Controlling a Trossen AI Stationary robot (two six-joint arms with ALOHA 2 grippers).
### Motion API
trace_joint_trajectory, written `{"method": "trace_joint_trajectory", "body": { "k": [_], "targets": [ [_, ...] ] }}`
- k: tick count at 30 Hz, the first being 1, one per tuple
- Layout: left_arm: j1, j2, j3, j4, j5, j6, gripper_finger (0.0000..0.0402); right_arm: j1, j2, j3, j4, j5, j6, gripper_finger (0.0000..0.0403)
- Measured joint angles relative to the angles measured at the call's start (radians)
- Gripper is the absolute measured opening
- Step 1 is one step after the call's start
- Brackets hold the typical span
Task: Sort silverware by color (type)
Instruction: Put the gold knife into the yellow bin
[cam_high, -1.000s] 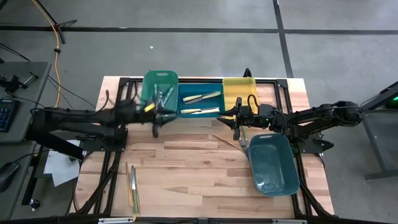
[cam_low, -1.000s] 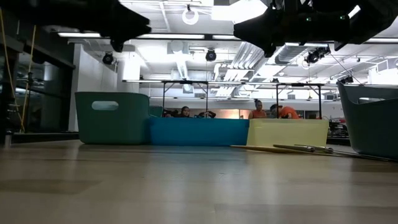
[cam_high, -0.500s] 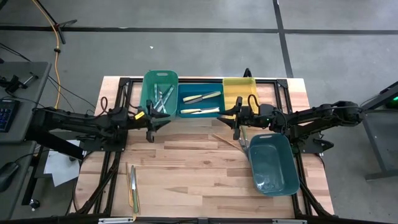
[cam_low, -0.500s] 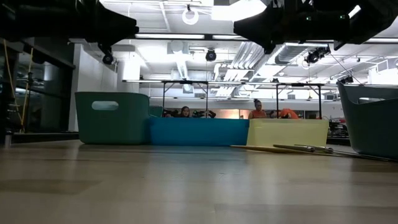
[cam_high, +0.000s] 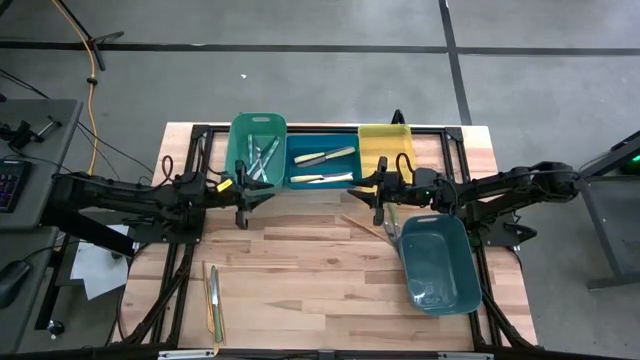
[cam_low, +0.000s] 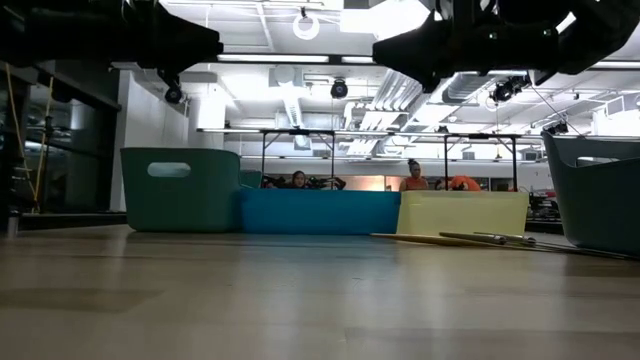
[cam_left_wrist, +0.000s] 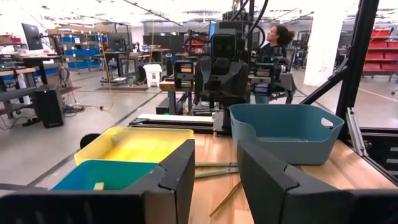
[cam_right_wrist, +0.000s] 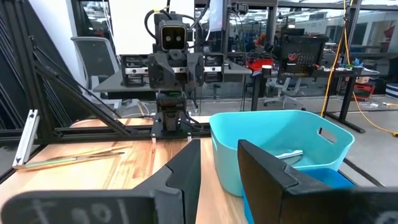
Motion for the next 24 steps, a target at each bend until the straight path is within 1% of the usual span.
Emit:
{"method": "trace_joint_trajectory", "body": {
  "k": [8,24],
  "targets": [
    [0.000,0.000,0.000,0.001,0.000,0.000,0.0112,0.000,0.041,0.000,0.058,0.000,0.000,0.0103],
    [0.000,0.000,0.000,0.001,0.000,0.000,0.0112,0.000,0.046,0.000,0.061,0.000,0.003,0.0103]
  ]
}}
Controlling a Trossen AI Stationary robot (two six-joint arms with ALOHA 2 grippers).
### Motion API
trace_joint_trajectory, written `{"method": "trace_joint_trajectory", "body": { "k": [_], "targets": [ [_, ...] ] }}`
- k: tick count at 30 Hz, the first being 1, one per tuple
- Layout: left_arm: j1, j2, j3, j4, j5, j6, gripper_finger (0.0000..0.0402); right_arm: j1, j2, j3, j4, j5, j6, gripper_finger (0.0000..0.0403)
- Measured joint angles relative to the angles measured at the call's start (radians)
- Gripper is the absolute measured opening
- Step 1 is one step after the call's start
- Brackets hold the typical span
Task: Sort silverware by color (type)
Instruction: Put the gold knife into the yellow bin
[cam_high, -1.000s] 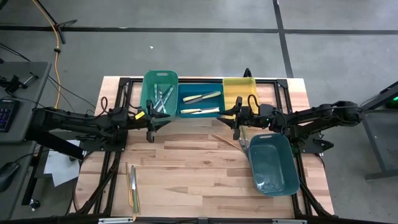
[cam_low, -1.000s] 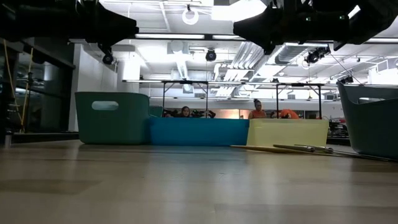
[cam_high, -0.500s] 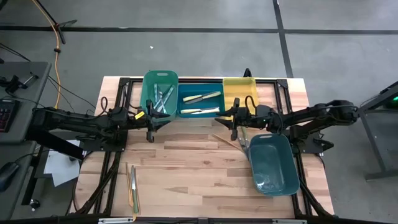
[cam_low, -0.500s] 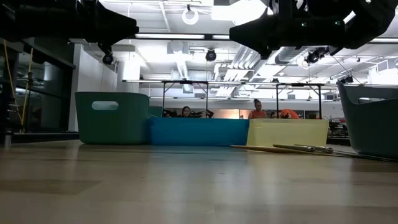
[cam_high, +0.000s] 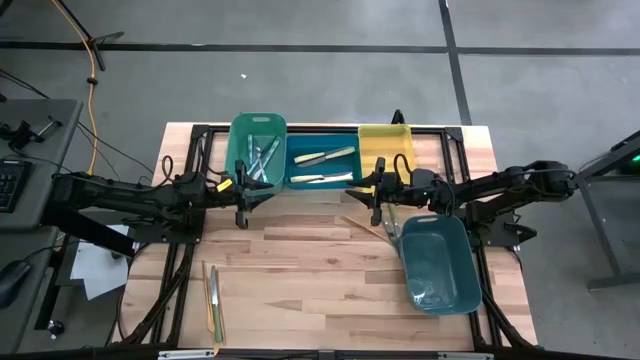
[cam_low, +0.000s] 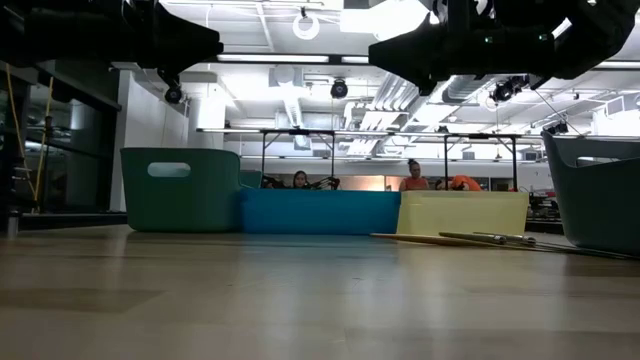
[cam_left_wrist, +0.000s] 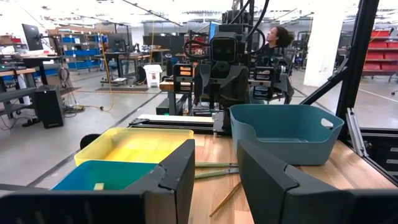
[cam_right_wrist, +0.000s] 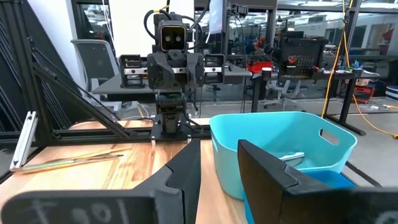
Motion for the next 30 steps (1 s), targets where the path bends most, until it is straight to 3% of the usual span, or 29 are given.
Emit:
{"method": "trace_joint_trajectory", "body": {
  "k": [4,7,12,17,20,26,30],
  "targets": [
    [0.000,0.000,0.000,0.000,0.000,0.000,0.0112,0.024,0.000,0.040,-0.027,-0.001,0.109,0.0103],
    [0.000,0.000,0.000,0.000,0.000,0.000,0.0112,0.077,0.003,0.132,-0.180,-0.002,0.073,0.0103],
    [0.000,0.000,0.000,-0.004,0.000,0.000,0.0112,0.161,0.068,0.345,-0.617,0.094,0.071,0.0103],
    [0.000,0.000,0.000,-0.006,0.000,0.000,0.0112,0.209,0.181,0.564,-1.168,0.138,0.236,0.0103],
    [0.000,0.000,0.000,-0.010,0.000,-0.002,0.0112,0.227,0.253,0.642,-1.391,0.141,0.330,0.0103],
    [0.000,0.000,0.000,-0.041,0.000,-0.035,0.0112,0.236,0.373,0.672,-1.552,0.088,0.475,0.0111],
    [0.000,0.000,0.000,-0.058,0.000,-0.037,0.0112,0.224,0.432,0.667,-1.601,0.069,0.486,0.0143]
  ]
}}
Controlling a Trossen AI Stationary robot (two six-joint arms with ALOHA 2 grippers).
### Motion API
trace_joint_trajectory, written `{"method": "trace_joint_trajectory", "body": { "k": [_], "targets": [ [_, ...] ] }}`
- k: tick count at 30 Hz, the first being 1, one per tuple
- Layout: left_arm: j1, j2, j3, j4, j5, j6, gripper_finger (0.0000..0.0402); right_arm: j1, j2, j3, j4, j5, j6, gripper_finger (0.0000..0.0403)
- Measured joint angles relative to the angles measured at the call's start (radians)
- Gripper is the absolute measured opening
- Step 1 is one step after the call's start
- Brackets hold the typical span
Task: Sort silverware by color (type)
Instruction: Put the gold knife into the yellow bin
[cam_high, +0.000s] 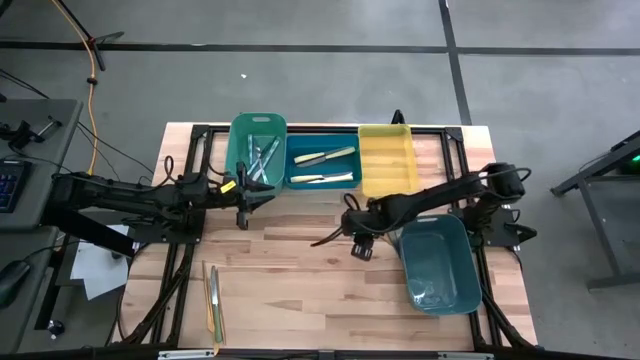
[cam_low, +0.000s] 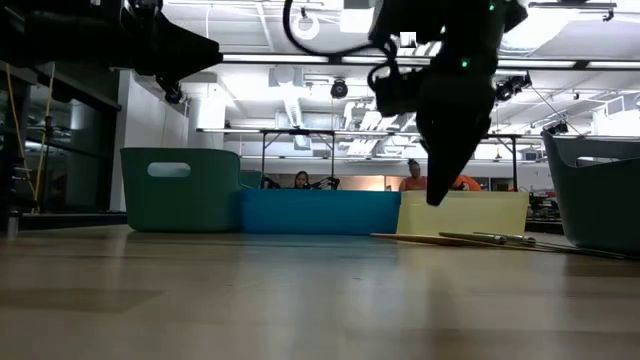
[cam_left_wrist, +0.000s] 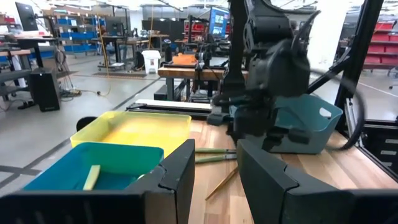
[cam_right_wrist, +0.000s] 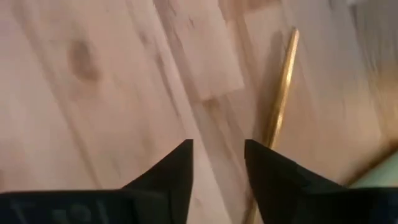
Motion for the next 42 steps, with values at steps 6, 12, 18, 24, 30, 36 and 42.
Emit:
{"method": "trace_joint_trajectory", "body": {
  "k": [6,12,18,24,30,36,42],
  "targets": [
    [0.000,0.000,0.000,0.000,0.000,0.000,0.0112,-0.034,0.042,0.000,0.003,0.064,-0.034,0.0208],
    [0.000,0.000,0.000,-0.006,0.000,0.001,0.0112,-0.062,0.064,0.000,0.000,0.046,0.006,0.0228],
    [0.000,0.000,0.000,-0.026,0.000,-0.018,0.0112,-0.068,0.126,0.000,-0.025,0.033,0.029,0.0214],
    [0.000,0.000,0.000,-0.026,0.000,-0.024,0.0112,-0.069,0.165,0.005,-0.024,0.017,0.060,0.0185],
    [0.000,0.000,0.000,-0.021,0.000,-0.026,0.0112,-0.077,0.168,0.004,-0.021,0.005,0.079,0.0092],
    [0.000,0.000,0.000,-0.021,0.000,-0.026,0.0112,-0.087,0.169,0.002,-0.003,0.013,0.047,0.0021],
    [0.000,0.000,0.000,-0.021,0.000,-0.026,0.0112,-0.088,0.169,0.000,0.018,0.010,0.024,0.0015]
  ]
}}
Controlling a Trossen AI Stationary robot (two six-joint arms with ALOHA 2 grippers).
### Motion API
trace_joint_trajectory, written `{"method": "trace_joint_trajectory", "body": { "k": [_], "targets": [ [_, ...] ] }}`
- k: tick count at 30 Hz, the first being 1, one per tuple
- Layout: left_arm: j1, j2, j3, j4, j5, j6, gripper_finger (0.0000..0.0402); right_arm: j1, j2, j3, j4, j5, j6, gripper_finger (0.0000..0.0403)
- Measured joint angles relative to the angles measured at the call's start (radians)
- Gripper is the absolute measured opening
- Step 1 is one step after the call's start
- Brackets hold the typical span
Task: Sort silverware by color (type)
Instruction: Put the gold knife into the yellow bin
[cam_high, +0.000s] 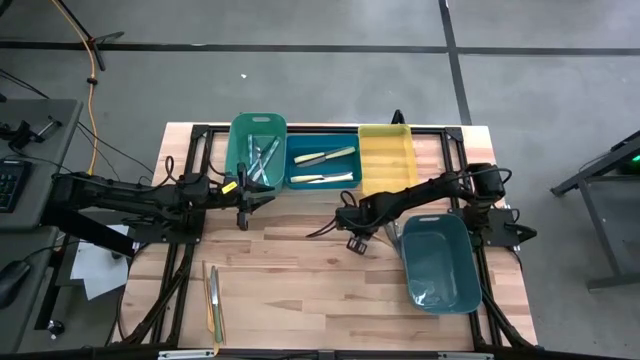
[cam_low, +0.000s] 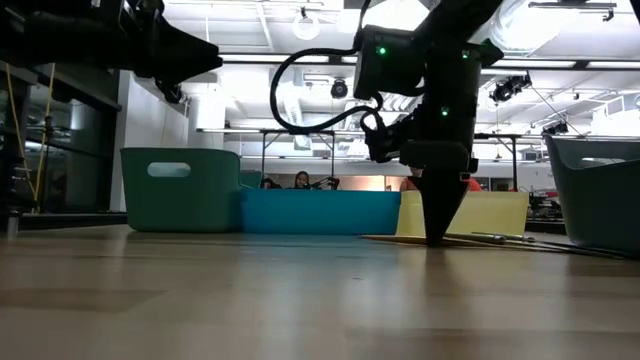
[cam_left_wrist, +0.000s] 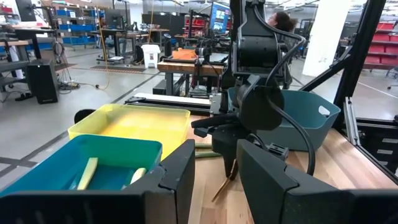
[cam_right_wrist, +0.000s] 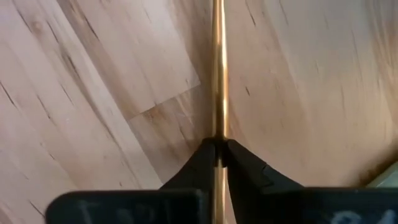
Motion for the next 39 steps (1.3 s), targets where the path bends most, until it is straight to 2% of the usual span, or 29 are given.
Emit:
{"method": "trace_joint_trajectory", "body": {
  "k": [9,15,23,27,31,34,39],
  "targets": [
    [0.000,0.000,0.000,0.000,0.000,0.001,0.0112,0.002,0.001,0.002,0.055,-0.002,-0.017,0.0009],
    [0.000,0.000,0.000,0.000,0.000,0.002,0.0112,0.005,0.012,0.064,0.066,-0.012,-0.048,0.0009],
    [0.000,0.000,0.000,-0.008,0.000,0.002,0.0112,0.008,0.011,0.141,0.208,-0.082,-0.104,0.0009],
    [0.000,0.000,0.000,-0.030,0.000,-0.008,0.0112,0.013,0.009,0.165,0.221,-0.085,-0.118,0.0009],
    [0.000,-0.001,0.000,-0.029,0.000,-0.045,0.0112,0.020,-0.005,0.177,0.253,-0.073,-0.146,0.0007],
    [0.000,-0.017,0.000,-0.027,0.000,-0.046,0.0112,0.032,-0.031,0.172,0.250,-0.012,-0.151,0.0007],
    [0.000,-0.057,0.000,-0.053,0.000,-0.076,0.0112,0.054,-0.147,0.071,0.318,0.063,-0.126,0.0007]
  ]
}}
